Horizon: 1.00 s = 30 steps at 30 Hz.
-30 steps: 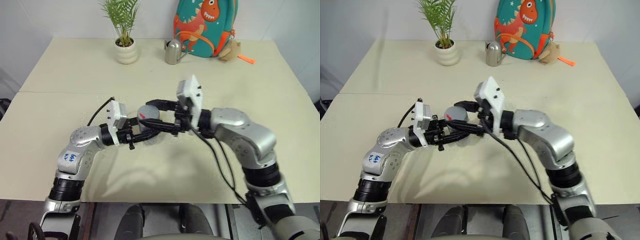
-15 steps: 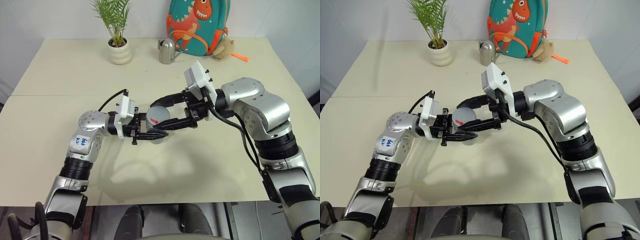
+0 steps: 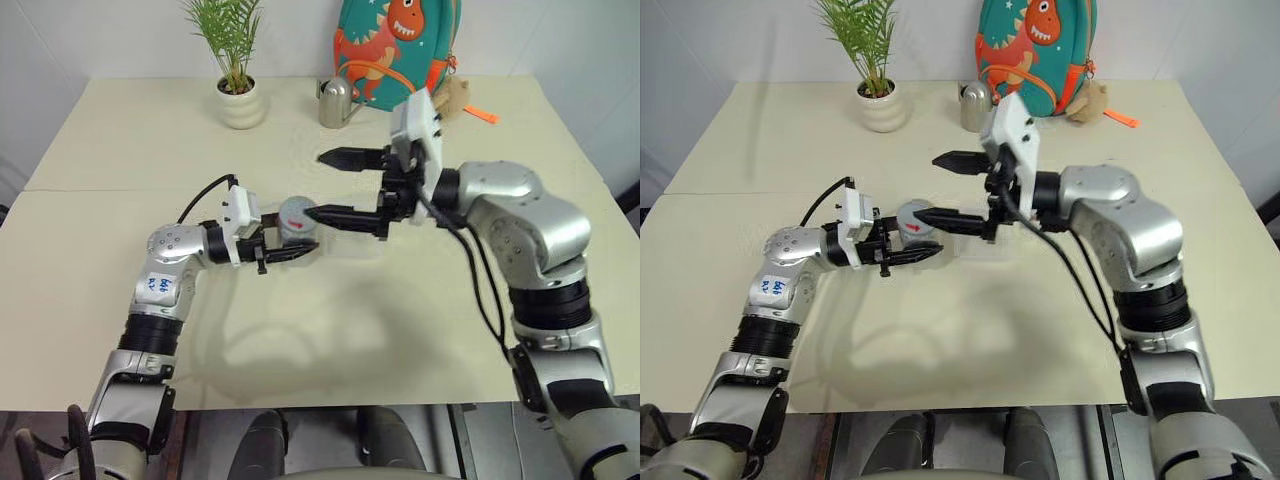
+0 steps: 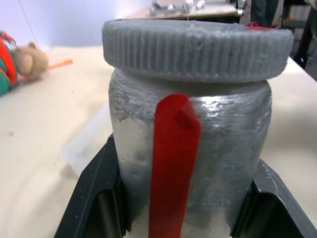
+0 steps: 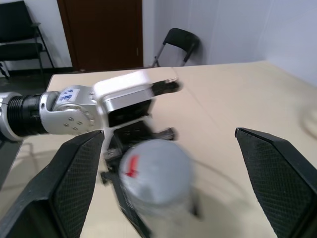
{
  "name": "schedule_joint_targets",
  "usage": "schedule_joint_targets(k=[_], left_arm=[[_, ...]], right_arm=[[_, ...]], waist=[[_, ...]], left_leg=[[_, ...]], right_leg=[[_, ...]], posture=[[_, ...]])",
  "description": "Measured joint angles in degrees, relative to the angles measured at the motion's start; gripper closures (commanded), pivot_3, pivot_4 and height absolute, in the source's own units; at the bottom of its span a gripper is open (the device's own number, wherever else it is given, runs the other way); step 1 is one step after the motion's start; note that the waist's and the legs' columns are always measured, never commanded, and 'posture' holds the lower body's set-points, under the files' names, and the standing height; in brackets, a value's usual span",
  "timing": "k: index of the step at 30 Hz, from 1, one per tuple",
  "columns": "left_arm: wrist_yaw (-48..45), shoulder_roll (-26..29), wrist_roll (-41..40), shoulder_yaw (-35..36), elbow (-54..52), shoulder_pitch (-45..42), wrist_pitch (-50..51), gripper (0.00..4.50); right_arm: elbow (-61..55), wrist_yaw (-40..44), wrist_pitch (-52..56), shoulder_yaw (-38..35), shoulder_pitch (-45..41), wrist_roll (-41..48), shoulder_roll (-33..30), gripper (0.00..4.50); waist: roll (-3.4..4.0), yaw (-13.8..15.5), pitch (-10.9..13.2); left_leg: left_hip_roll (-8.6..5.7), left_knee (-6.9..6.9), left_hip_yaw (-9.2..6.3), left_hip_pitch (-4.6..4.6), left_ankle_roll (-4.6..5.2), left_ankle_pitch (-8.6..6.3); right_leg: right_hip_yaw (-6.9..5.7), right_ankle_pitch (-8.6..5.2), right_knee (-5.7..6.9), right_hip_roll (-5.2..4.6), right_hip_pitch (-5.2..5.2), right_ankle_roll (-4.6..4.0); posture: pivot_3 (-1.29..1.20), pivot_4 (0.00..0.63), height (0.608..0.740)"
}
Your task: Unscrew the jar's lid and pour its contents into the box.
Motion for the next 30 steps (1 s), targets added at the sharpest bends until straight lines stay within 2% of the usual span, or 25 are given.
schedule_joint_targets(k=[5, 13, 21, 30], left_arm=[[1.2, -3.4, -1.6, 0.2, -0.5, -0.1, 3.3, 2.56], [2.0, -4.1, -2.7, 0.8, -1.0, -1.6, 6.0, 2.56], [1.6, -4.6, -3.2, 0.8, -3.0, -1.2, 7.1, 2.56], [1.6, -4.6, -4.6, 1.8, -5.0, 0.0, 7.5, 2.56]], right_arm=[[1.4, -4.4, -4.0, 2.9, 0.3, -6.0, 3.5, 0.04], [4.5, -5.3, -9.1, 3.0, 0.3, -9.9, 5.1, 0.04], [6.4, -1.7, -10.7, 1.9, 0.3, -7.9, 3.3, 0.04], [7.4, 5.8, -7.9, -3.9, 0.7, 1.6, -3.0, 0.04]], waist=[[0.0, -0.1, 0.0], [0.0, -0.2, 0.0], [0.0, -0.1, 0.0], [0.0, -0.1, 0.0]], left_leg=[[0.0, 0.01, 0.0, 0.0, -0.02, 0.01], [0.0, 0.0, 0.0, 0.02, -0.03, 0.02], [0.0, 0.0, 0.01, 0.01, -0.03, 0.02], [0.0, -0.01, 0.02, 0.01, -0.03, 0.02]], right_leg=[[0.01, 0.0, 0.06, 0.0, -0.02, 0.0], [0.02, 0.0, 0.07, 0.0, -0.02, 0.0], [0.02, 0.0, 0.04, 0.0, -0.02, 0.0], [0.02, 0.0, 0.01, 0.0, -0.01, 0.0]], posture=[[0.0, 0.15, 0.74], [0.0, 0.15, 0.74], [0.0, 0.15, 0.74], [0.0, 0.15, 0.74]])
